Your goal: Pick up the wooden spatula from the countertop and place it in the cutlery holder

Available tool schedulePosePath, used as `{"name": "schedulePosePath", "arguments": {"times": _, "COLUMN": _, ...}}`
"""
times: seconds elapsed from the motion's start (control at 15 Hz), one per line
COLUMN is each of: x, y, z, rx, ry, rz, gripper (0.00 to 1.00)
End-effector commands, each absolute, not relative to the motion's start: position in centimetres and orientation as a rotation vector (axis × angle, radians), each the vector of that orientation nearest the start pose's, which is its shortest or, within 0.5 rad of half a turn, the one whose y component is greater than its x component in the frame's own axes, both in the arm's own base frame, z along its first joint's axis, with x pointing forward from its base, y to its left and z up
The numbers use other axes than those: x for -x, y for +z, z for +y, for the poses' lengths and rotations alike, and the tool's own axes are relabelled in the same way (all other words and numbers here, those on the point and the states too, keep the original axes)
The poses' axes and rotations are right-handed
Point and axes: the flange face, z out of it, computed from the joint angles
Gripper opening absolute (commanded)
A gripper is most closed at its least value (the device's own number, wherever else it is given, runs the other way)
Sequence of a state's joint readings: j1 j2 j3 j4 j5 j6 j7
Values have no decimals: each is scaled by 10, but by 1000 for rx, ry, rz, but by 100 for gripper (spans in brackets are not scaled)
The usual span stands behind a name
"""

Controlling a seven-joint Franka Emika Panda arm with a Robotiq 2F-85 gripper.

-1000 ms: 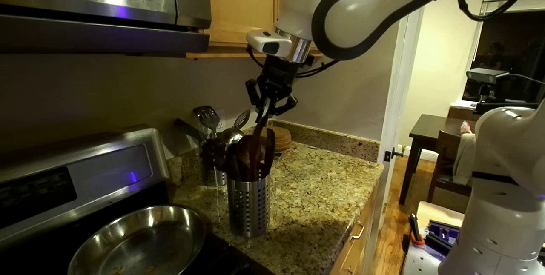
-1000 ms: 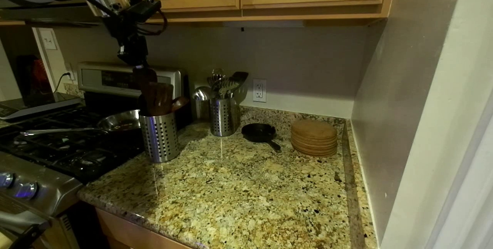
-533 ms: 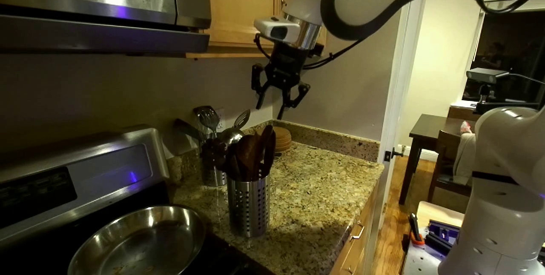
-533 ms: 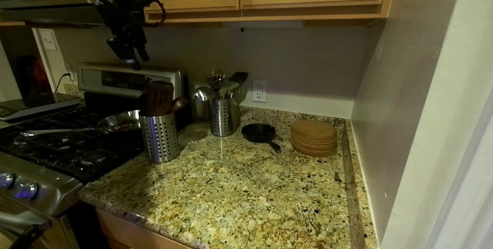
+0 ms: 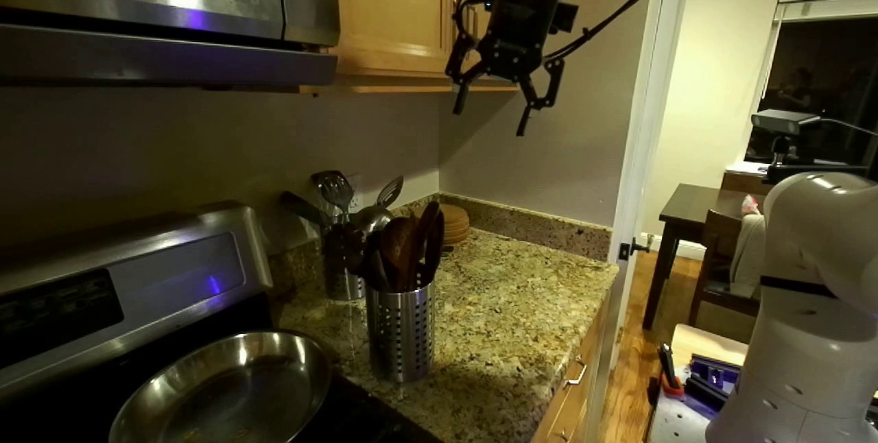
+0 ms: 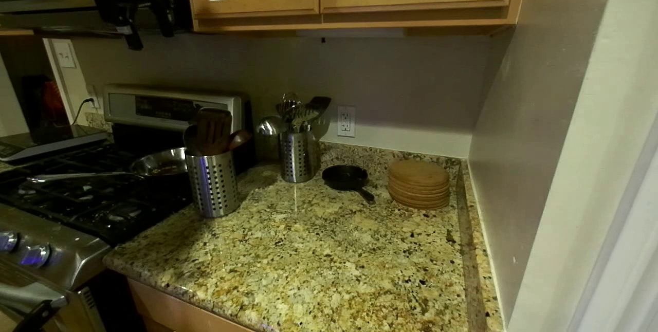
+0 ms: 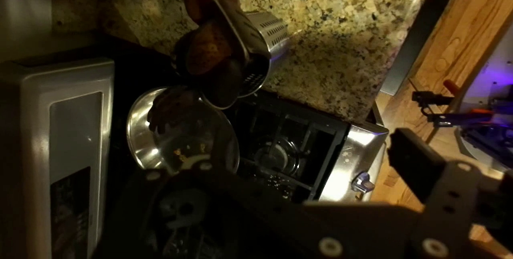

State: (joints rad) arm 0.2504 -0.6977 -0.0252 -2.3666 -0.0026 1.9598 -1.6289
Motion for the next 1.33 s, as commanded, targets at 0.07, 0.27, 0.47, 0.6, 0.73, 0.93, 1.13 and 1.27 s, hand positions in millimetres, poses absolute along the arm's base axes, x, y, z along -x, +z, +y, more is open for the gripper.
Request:
{"name": "schedulePosePath", "arguments": {"times": 0.07, "x": -347, "y": 606, "z": 71, "rx": -1790, "ry": 323, "rz": 2367, "gripper": 100}}
{"name": "schedulePosePath", "arguments": {"times": 0.27, "x": -342, "y": 611, "z": 67, "rx": -1801, "ry": 319, "rz": 2367, "gripper": 100}}
{"name": "schedulePosePath", "arguments": {"times": 0.47, "x": -342, "y": 610, "z": 67, "rx": -1802, "ry": 318, "rz": 2367, "gripper": 100}}
{"name": "schedulePosePath", "arguments": {"times": 0.6, "x": -342, "y": 610, "z": 67, "rx": -1802, "ry": 318, "rz": 2367, "gripper": 100}}
{"name": "schedulePosePath", "arguments": {"times": 0.73, "x": -342, "y": 610, "z": 67, "rx": -1802, "ry": 318, "rz": 2367, "gripper": 100}}
{"name": "schedulePosePath", "arguments": {"times": 0.93, "x": -342, "y": 610, "z": 67, "rx": -1802, "ry": 318, "rz": 2367, "gripper": 100}}
{"name": "schedulePosePath", "arguments": {"times": 1.13, "x": -342, "y": 610, "z": 67, "rx": -1802, "ry": 318, "rz": 2367, "gripper": 100}}
{"name": "schedulePosePath", "arguments": {"times": 1.27, "x": -342, "y": 610, "z": 67, "rx": -1802, "ry": 318, "rz": 2367, "gripper": 100}}
